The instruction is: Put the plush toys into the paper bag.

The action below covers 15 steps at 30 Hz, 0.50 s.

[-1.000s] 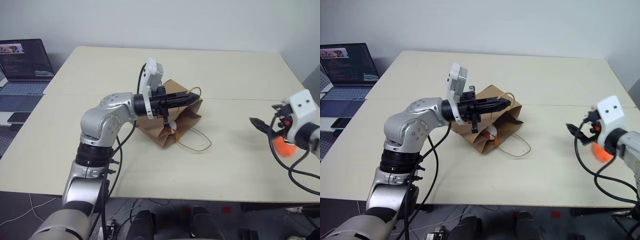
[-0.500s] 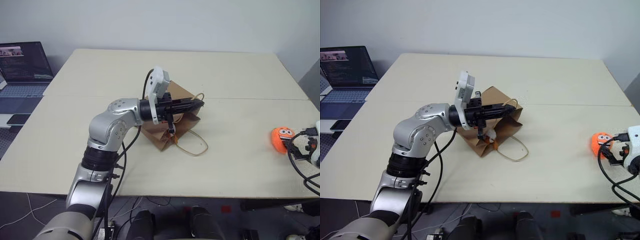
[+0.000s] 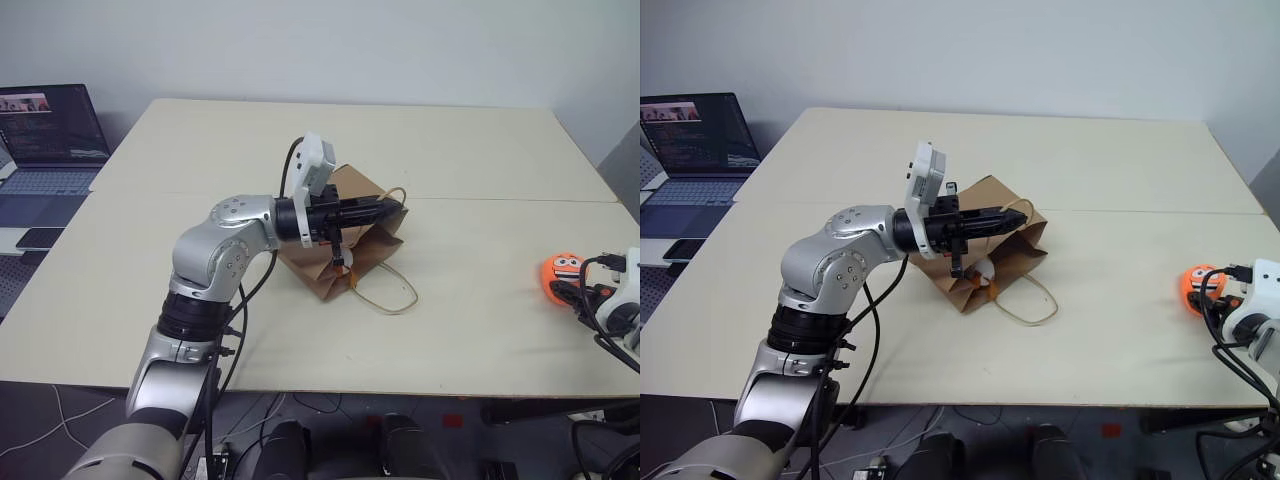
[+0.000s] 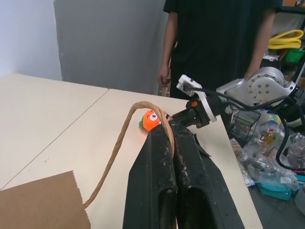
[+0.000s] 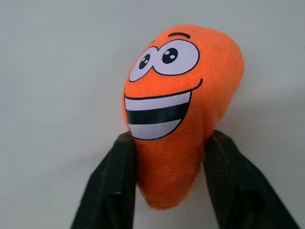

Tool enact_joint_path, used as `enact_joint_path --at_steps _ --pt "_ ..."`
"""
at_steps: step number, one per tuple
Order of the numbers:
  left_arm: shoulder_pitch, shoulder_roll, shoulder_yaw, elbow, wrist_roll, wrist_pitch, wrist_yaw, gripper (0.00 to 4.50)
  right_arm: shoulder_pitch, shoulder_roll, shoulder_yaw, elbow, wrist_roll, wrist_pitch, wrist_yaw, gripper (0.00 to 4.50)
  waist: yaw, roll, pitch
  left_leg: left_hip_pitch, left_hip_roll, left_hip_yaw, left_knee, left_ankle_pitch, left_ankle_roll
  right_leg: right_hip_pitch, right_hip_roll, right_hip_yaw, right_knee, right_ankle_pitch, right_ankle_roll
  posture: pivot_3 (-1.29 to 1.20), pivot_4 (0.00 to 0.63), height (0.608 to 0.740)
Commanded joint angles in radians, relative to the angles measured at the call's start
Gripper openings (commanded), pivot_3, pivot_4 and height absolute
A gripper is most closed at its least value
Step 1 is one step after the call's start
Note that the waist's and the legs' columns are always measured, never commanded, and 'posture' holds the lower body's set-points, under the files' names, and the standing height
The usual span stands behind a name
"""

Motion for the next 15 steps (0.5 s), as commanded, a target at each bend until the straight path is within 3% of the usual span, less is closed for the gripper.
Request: enact_joint_path --at_steps 1,3,11,15 --pt "-0.025 0.021 0.022 -0.004 0.004 -0.021 -0.017 0.0 0.006 -0.029 0.016 -0.077 0.015 -0.041 0.031 0.68 0.0 0.0 0.0 0.0 0.0 0.0 0.0 0.0 0.0 0.0 0.0 0.0 0.0 0.0 0.0 0.0 0.15 0.74" --pt "-0.031 0.033 0.027 0.006 0.003 -0.025 -0.029 0.0 0.023 -0.048 0.05 -0.143 0.027 -0.048 0.066 0.04 -0.001 0.0 0.0 0.0 0.0 0.0 0.0 0.0 0.0 0.0 0.0 0.0 -0.001 0.0 0.0 0.0 0.15 0.74" --pt "-0.062 0.074 0.052 0.029 -0.012 -0.014 -0.068 0.0 -0.029 -0.108 0.145 -0.425 0.23 0.063 0.195 0.02 -0.001 0.0 0.0 0.0 0.0 -0.001 0.0 0.0 0.0 0.001 0.0 -0.001 -0.002 0.0 0.001 0.0 0.15 0.74" --pt "-0.071 0.087 0.055 0.033 -0.013 -0.003 -0.079 0.0 -0.096 -0.106 0.17 -0.517 0.422 0.16 0.239 0.02 0.002 0.0 0.0 -0.001 0.0 -0.003 0.0 0.0 0.0 0.001 0.0 -0.002 -0.003 0.0 0.001 0.0 0.15 0.74"
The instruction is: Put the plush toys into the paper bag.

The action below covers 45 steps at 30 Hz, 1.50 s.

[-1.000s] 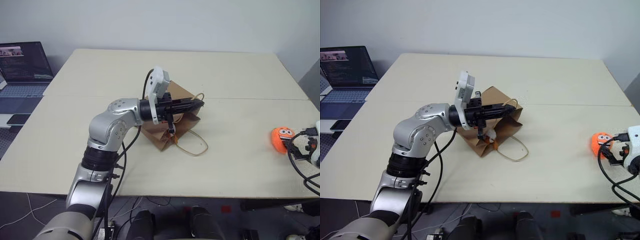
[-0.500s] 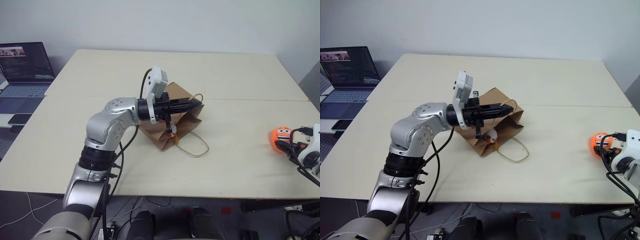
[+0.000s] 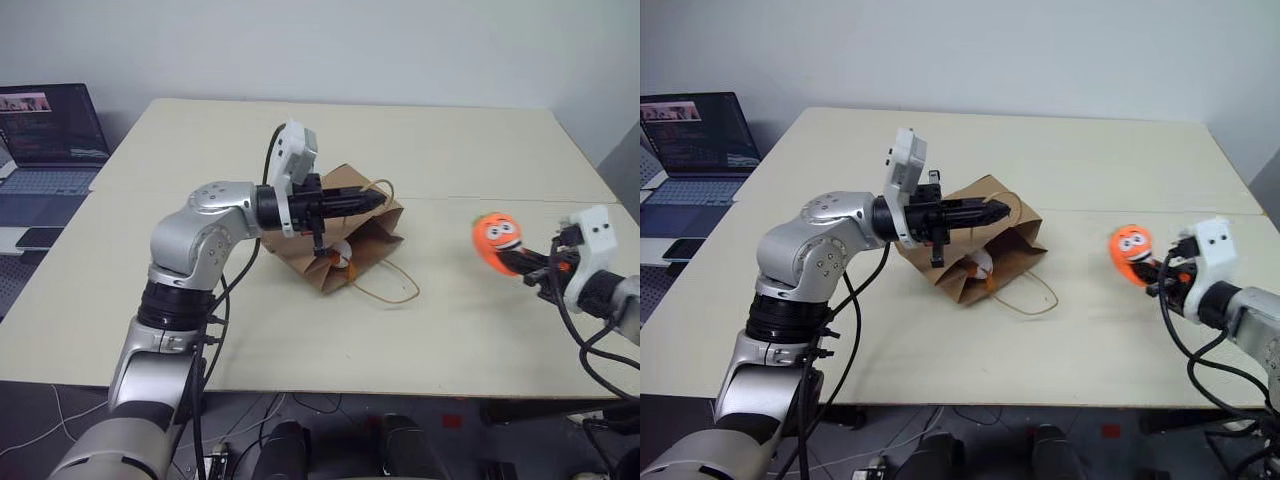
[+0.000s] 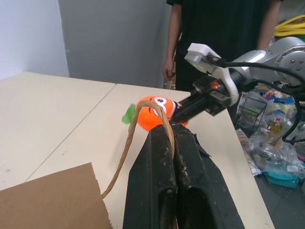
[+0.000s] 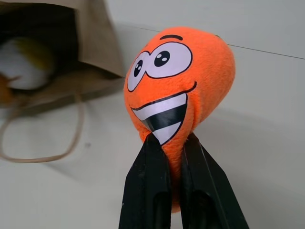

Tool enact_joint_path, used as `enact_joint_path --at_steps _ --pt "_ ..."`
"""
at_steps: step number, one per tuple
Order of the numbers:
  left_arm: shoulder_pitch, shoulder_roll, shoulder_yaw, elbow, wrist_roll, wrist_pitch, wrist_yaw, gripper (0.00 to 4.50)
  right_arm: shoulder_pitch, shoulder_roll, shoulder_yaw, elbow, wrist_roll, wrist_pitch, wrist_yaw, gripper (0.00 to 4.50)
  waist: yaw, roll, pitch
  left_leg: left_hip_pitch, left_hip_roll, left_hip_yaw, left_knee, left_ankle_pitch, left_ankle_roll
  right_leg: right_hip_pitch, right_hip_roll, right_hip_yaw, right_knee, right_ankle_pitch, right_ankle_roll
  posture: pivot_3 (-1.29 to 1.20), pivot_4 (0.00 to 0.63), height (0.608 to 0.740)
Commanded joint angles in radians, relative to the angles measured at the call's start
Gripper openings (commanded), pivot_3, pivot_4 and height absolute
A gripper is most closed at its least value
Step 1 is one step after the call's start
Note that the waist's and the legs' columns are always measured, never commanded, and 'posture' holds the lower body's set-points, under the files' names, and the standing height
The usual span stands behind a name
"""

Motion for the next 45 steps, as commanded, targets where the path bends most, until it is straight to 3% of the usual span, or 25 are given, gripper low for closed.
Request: enact_joint_path --at_steps 1,8,22,39,40,45 --pt "-0.028 0.011 0.027 -0.01 -0.014 -0.001 -0.011 0.0 -0.041 -0.015 0.02 -0.098 0.151 0.062 0.04 0.02 0.0 0.0 0.0 0.0 0.0 0.0 0.0 0.0 0.0 0.0 0.0 0.0 0.0 0.0 0.0 0.0 0.15 0.74" --pt "-0.037 0.02 0.026 -0.019 -0.028 0.021 -0.012 0.0 -0.108 0.071 0.176 -0.113 0.217 0.081 -0.056 0.02 0.0 0.0 0.0 -0.001 0.0 -0.002 0.0 0.0 0.0 0.0 0.0 -0.002 0.0 0.0 0.0 0.0 0.15 0.74" --pt "-0.029 0.034 0.016 -0.075 -0.059 0.078 -0.027 0.0 -0.23 0.28 0.442 0.115 -0.005 -0.049 -0.193 0.02 -0.001 0.0 0.0 -0.003 0.001 -0.004 0.0 0.0 0.0 -0.002 0.0 -0.003 0.0 0.0 0.0 0.0 0.15 0.74" --pt "-0.018 0.027 0.008 -0.107 -0.075 0.112 -0.019 0.0 -0.359 0.555 0.505 0.354 -0.255 -0.201 -0.367 0.02 -0.003 0.0 0.0 -0.004 0.0 -0.008 0.0 0.0 0.0 -0.003 0.0 -0.004 0.0 0.0 0.0 0.0 0.15 0.74" --pt "-0.019 0.026 0.008 -0.107 -0.075 0.112 -0.019 0.0 -0.36 0.567 0.505 0.365 -0.271 -0.214 -0.376 0.59 -0.003 0.0 0.0 -0.004 0.0 -0.008 -0.001 0.0 0.0 -0.004 0.0 -0.004 0.0 0.0 0.0 0.0 0.15 0.74" --pt "-0.021 0.025 0.008 -0.1 -0.069 0.112 -0.011 0.0 -0.353 0.611 0.517 0.386 -0.33 -0.271 -0.39 2.25 -0.003 0.0 0.0 -0.006 0.0 -0.008 -0.001 0.0 0.0 -0.006 0.0 -0.003 0.001 0.0 0.0 0.0 0.15 0.74"
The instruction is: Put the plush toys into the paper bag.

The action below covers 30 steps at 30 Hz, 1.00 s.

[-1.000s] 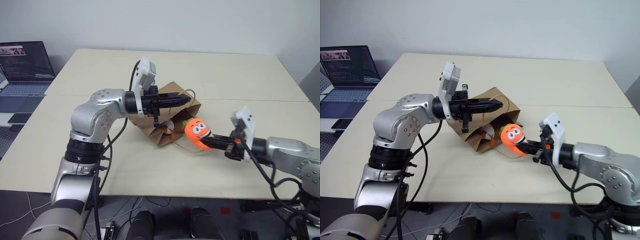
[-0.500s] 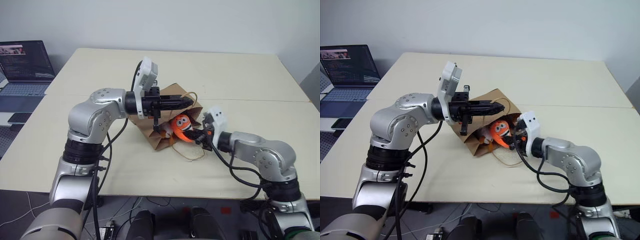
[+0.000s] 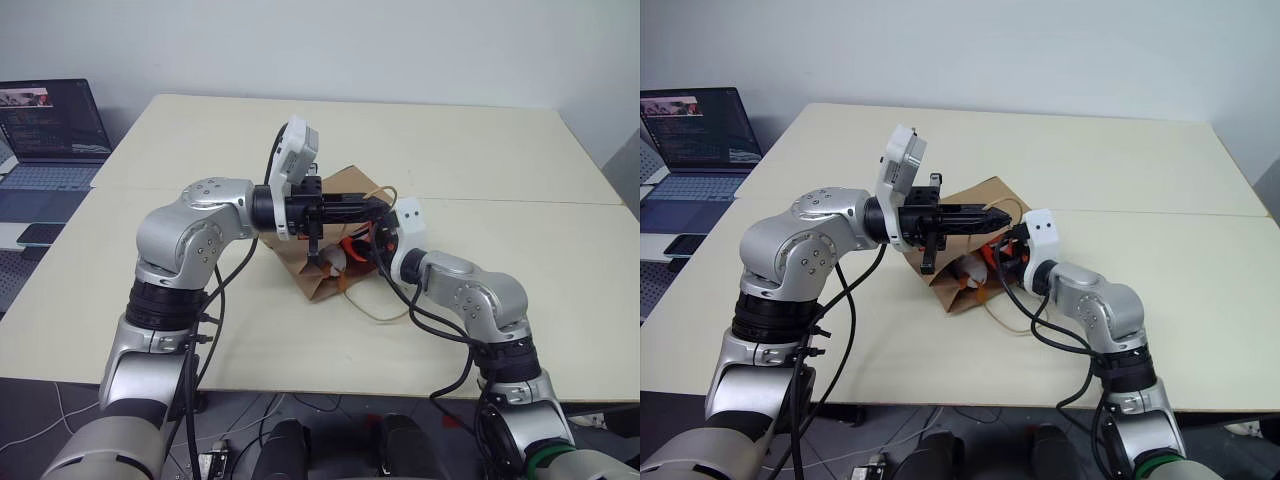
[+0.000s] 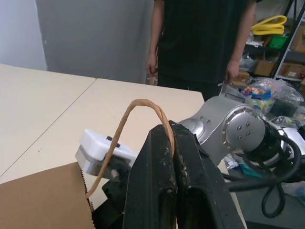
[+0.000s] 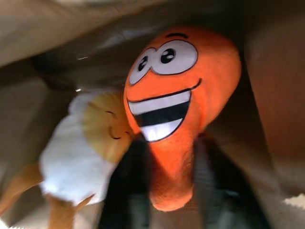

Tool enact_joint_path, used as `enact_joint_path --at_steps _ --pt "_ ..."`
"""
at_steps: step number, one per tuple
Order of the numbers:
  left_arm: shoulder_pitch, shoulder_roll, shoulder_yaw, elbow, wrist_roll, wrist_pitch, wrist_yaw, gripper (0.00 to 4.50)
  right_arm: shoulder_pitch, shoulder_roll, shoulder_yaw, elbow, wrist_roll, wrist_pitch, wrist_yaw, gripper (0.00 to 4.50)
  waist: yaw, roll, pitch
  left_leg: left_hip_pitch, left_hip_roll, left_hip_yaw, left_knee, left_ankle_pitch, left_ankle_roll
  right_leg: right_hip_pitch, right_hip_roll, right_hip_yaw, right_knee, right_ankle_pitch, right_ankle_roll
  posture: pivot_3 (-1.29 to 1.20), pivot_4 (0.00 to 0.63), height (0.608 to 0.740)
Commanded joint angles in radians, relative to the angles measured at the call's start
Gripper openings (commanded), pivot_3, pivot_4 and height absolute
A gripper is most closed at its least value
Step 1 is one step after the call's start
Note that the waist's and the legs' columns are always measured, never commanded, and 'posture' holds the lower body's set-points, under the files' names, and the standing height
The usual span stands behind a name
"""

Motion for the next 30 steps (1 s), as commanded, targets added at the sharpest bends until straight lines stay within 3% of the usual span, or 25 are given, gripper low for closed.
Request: enact_joint_path --at_steps 1,6,11,20,26,30 --pt "-0.01 -0.002 0.012 -0.022 -0.006 -0.003 0.012 0.0 -0.012 0.016 0.007 -0.029 -0.026 -0.042 -0.004 2.64 0.0 0.0 0.0 0.0 0.0 0.0 0.0 0.0 0.0 0.0 0.0 0.0 0.0 0.0 0.0 0.0 0.15 0.74" --pt "-0.009 -0.006 0.009 -0.003 0.012 -0.017 0.03 0.0 -0.007 0.012 -0.006 -0.071 -0.028 -0.027 0.011 4.43 0.0 0.0 0.0 0.0 0.0 -0.001 0.0 0.0 0.0 0.0 0.0 0.0 0.0 0.0 0.0 0.0 0.15 0.74" --pt "-0.014 -0.018 0.003 0.029 0.047 -0.047 0.047 0.0 -0.012 -0.029 -0.014 -0.13 0.012 0.061 0.059 4.47 0.0 0.0 0.0 0.0 0.0 -0.001 0.0 0.0 0.0 0.0 0.0 0.0 0.0 0.0 0.0 0.0 0.15 0.74" --pt "-0.028 -0.046 -0.007 0.082 0.096 -0.099 0.054 0.0 -0.016 -0.208 -0.179 -0.285 0.201 0.306 0.173 4.47 0.002 0.0 0.0 -0.001 0.0 -0.002 0.0 0.0 0.0 0.0 0.0 0.0 0.0 0.0 0.0 0.0 0.15 0.74" --pt "-0.028 -0.058 -0.007 0.091 0.107 -0.111 0.055 0.0 0.036 -0.312 -0.329 -0.351 0.345 0.443 0.237 4.47 0.002 0.0 0.0 -0.001 -0.001 -0.002 0.0 0.0 0.0 0.0 0.0 0.0 -0.001 0.0 0.0 0.0 0.15 0.74" --pt "-0.032 -0.064 -0.004 0.097 0.11 -0.118 0.053 0.0 0.129 -0.31 -0.454 -0.364 0.41 0.553 0.229 4.47 0.003 0.0 0.0 -0.001 -0.001 -0.002 0.0 0.0 0.0 0.0 0.0 0.0 -0.001 0.0 0.0 0.0 0.15 0.74"
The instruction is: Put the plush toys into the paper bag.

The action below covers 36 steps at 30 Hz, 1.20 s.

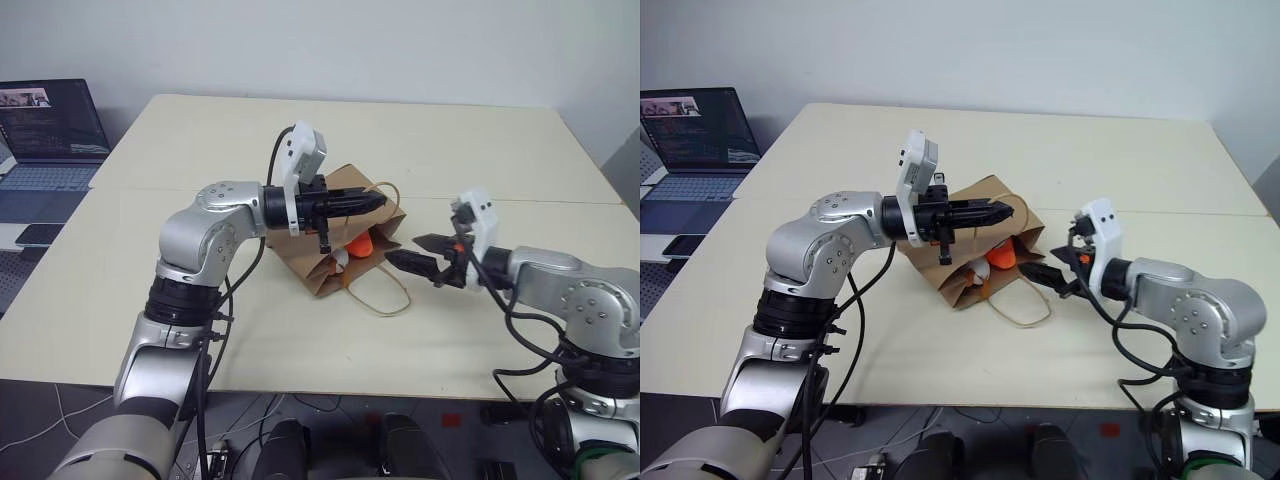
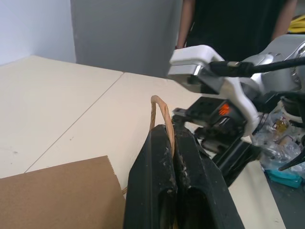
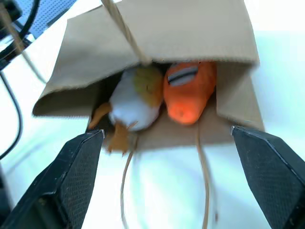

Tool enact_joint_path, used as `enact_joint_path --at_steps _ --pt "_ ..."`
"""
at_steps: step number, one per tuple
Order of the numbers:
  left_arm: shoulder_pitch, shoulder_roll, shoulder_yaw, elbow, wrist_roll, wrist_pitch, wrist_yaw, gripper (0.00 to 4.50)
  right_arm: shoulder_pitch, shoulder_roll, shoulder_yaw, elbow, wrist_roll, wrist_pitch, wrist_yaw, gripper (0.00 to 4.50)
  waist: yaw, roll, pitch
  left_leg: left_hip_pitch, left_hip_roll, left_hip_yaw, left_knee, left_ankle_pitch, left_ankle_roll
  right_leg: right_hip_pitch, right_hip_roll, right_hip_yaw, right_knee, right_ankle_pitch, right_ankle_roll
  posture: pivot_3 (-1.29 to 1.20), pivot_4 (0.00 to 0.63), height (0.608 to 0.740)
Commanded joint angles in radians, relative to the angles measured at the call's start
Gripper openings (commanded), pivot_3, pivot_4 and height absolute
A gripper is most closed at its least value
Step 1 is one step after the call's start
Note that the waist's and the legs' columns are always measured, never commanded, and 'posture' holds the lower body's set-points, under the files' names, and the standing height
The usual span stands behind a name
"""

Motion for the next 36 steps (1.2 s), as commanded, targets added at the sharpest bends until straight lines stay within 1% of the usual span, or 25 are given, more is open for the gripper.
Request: enact_joint_path --at_steps 1,5,9,11,14,17,19,24,28,29,30,36 --pt "-0.024 -0.005 0.014 -0.013 -0.002 -0.025 -0.005 0.0 0.072 0.026 -0.122 -0.048 0.072 0.099 -0.004 4.47 0.0 0.0 0.0 0.0 0.0 0.0 0.0 0.0 0.0 0.0 0.0 0.0 0.0 0.0 0.0 0.0 0.15 0.74" --pt "-0.036 -0.004 0.018 0.002 0.004 -0.039 -0.006 0.0 0.17 0.115 -0.19 -0.067 0.147 0.156 -0.043 4.47 -0.001 0.0 0.0 0.0 0.0 0.0 0.0 0.0 0.0 0.0 0.0 0.001 0.0 0.0 0.0 0.0 0.15 0.74" --pt "-0.05 0.004 0.021 0.019 0.014 -0.057 -0.01 0.0 0.244 0.21 -0.236 -0.043 0.215 0.156 -0.156 4.47 -0.001 0.0 0.0 0.001 0.0 0.001 0.0 0.0 0.0 0.0 0.0 0.002 0.001 0.0 0.0 0.0 0.15 0.74" --pt "-0.056 0.01 0.025 0.03 0.02 -0.067 -0.013 0.0 0.268 0.235 -0.26 -0.031 0.255 0.156 -0.212 4.47 -0.001 0.0 0.0 0.001 0.0 0.001 0.0 0.0 0.0 0.0 0.0 0.002 0.001 0.0 0.0 0.0 0.15 0.74" --pt "-0.068 0.015 0.033 0.049 0.028 -0.082 -0.015 0.0 0.297 0.24 -0.267 -0.029 0.311 0.156 -0.272 4.47 -0.001 0.0 0.0 0.001 0.0 0.001 0.0 0.0 0.0 0.0 0.0 0.002 0.001 0.0 0.0 0.0 0.15 0.74" --pt "-0.075 0.018 0.037 0.062 0.029 -0.091 -0.016 0.0 0.306 0.27 -0.288 -0.014 0.365 0.156 -0.335 4.47 -0.001 0.0 0.0 0.001 0.0 0.001 0.0 0.0 0.0 0.0 0.001 0.002 0.001 0.0 0.0 0.0 0.15 0.74" --pt "-0.074 0.017 0.036 0.062 0.029 -0.091 -0.018 0.0 0.304 0.31 -0.298 0.004 0.383 0.156 -0.379 4.47 -0.002 0.0 0.0 0.001 0.0 0.001 0.0 0.0 0.0 0.0 0.001 0.002 0.001 0.0 0.0 0.0 0.15 0.74" --pt "-0.072 0.013 0.034 0.059 0.029 -0.089 -0.018 0.0 0.281 0.445 -0.289 0.04 0.375 0.146 -0.479 4.47 -0.007 0.0 0.0 0.001 0.001 0.001 0.0 0.0 0.0 0.0 0.001 0.002 0.001 0.0 0.0 0.0 0.15 0.74" --pt "-0.072 0.015 0.034 0.054 0.028 -0.085 -0.019 0.0 0.256 0.498 -0.261 0.058 0.365 0.118 -0.519 4.47 -0.019 0.0 0.0 0.002 0.001 0.001 0.0 0.0 0.0 0.0 0.002 0.002 0.001 0.0 0.0 0.0 0.15 0.74" --pt "-0.071 0.016 0.035 0.052 0.027 -0.083 -0.018 0.0 0.25 0.502 -0.256 0.064 0.361 0.111 -0.527 4.12 -0.022 0.0 0.0 0.002 0.001 0.001 0.0 0.0 0.0 0.0 0.002 0.002 0.001 0.0 0.0 0.0 0.15 0.74" --pt "-0.071 0.017 0.036 0.05 0.027 -0.082 -0.018 0.0 0.246 0.503 -0.251 0.069 0.361 0.105 -0.533 3.91 -0.024 0.0 0.0 0.002 0.001 0.001 0.0 0.0 0.0 0.0 0.002 0.002 0.001 0.0 0.0 0.0 0.15 0.74" --pt "-0.066 0.024 0.039 0.044 0.025 -0.076 -0.016 0.0 0.236 0.498 -0.232 0.09 0.398 0.06 -0.547 1.8 -0.024 0.0 0.0 0.001 0.001 0.0 -0.001 0.0 0.0 0.0 0.002 0.002 0.001 0.0 0.0 0.0 0.15 0.74"
